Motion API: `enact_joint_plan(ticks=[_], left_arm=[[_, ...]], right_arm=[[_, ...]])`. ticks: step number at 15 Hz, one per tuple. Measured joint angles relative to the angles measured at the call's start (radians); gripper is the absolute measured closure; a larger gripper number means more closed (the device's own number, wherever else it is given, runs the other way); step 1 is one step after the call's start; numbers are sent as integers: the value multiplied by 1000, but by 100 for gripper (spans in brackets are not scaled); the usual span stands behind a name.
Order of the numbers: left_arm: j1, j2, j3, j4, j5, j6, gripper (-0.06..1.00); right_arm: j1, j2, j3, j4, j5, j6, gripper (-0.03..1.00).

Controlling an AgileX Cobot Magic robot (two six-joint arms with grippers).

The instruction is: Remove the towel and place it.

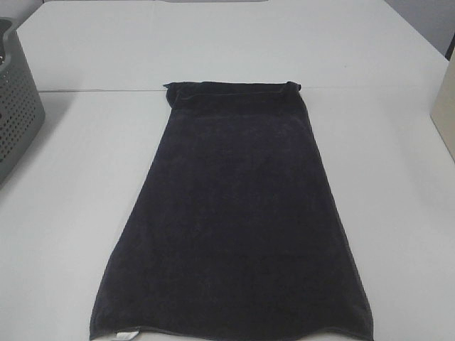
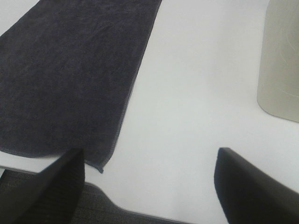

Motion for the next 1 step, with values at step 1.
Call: enact_joint_plan(ticks=[1], left_arm=[[0, 0, 0, -1, 0, 0, 31]], right_arm=[[0, 0, 0, 0, 0, 0, 23]])
